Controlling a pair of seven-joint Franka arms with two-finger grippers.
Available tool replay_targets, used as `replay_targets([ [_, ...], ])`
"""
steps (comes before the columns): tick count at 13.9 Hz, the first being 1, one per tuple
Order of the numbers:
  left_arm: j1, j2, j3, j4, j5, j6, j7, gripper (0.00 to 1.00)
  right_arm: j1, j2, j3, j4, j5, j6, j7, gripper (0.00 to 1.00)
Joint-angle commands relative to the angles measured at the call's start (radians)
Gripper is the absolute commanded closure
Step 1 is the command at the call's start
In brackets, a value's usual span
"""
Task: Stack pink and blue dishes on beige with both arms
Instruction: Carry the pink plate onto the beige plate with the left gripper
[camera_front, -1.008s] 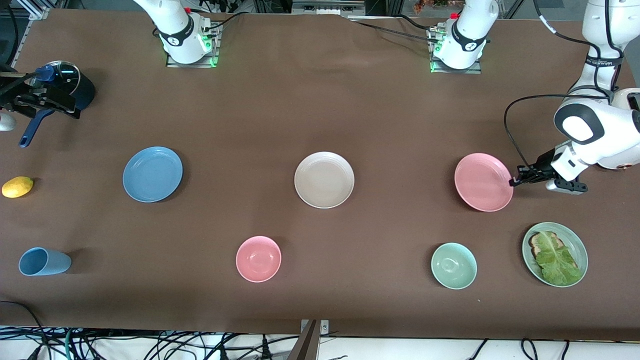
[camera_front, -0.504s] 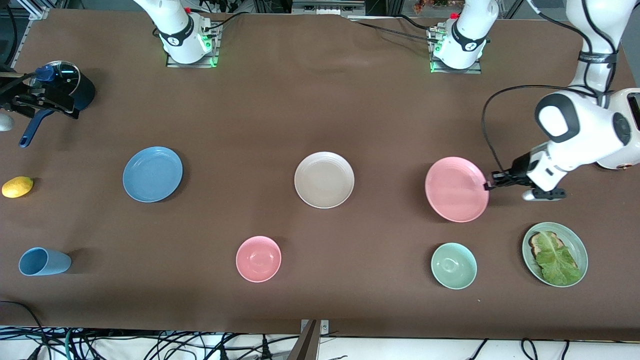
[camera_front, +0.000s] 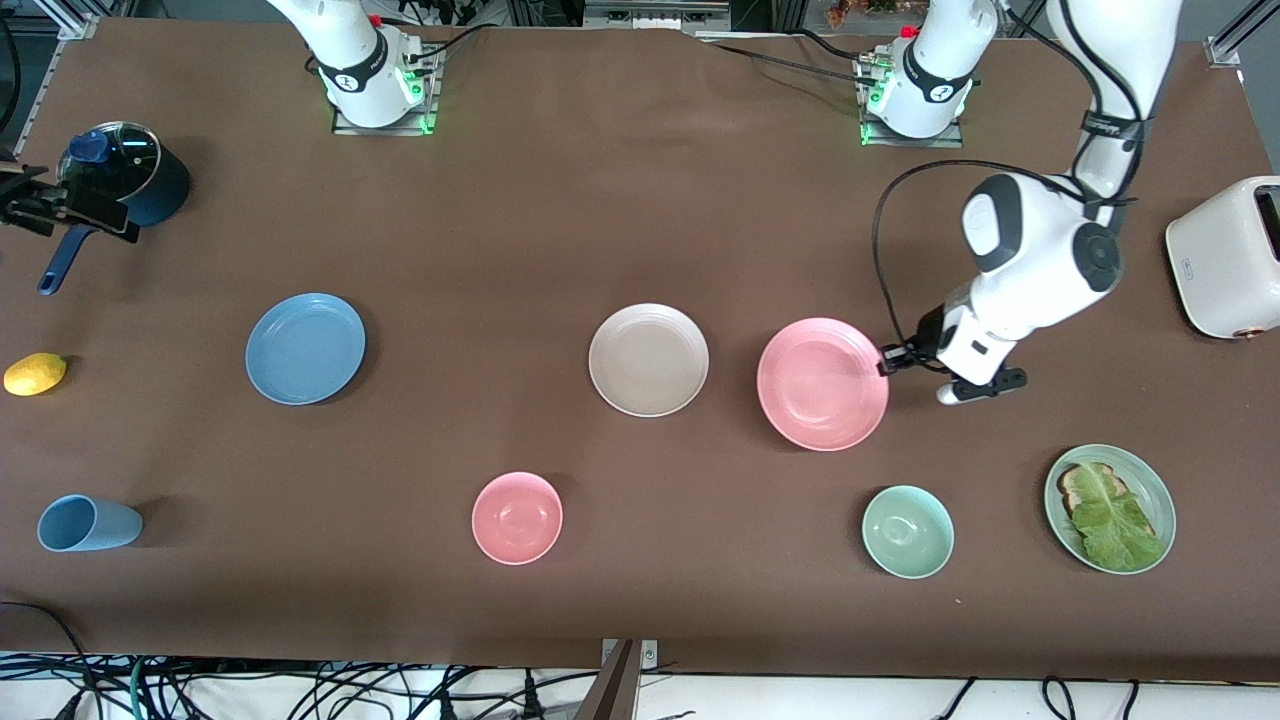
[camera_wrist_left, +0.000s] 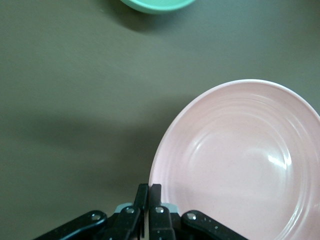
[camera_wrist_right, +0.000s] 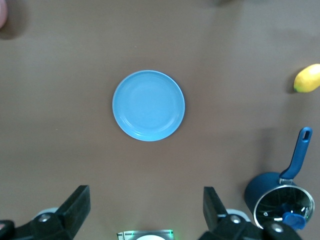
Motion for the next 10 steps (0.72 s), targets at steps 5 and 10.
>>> replay_targets([
  [5,-0.248,0.091,0.02,0.039,0.139,0.111,-0.436,1.0,-0.01,0.119,-0.007,-0.056,0.006,0.078,-0.029,0.0],
  [10,-0.351,0.117,0.023,0.11,0.256,0.107,-0.715,1.0,-0.015,0.117,-0.031,-0.18,0.011,0.224,-0.032,0.0],
])
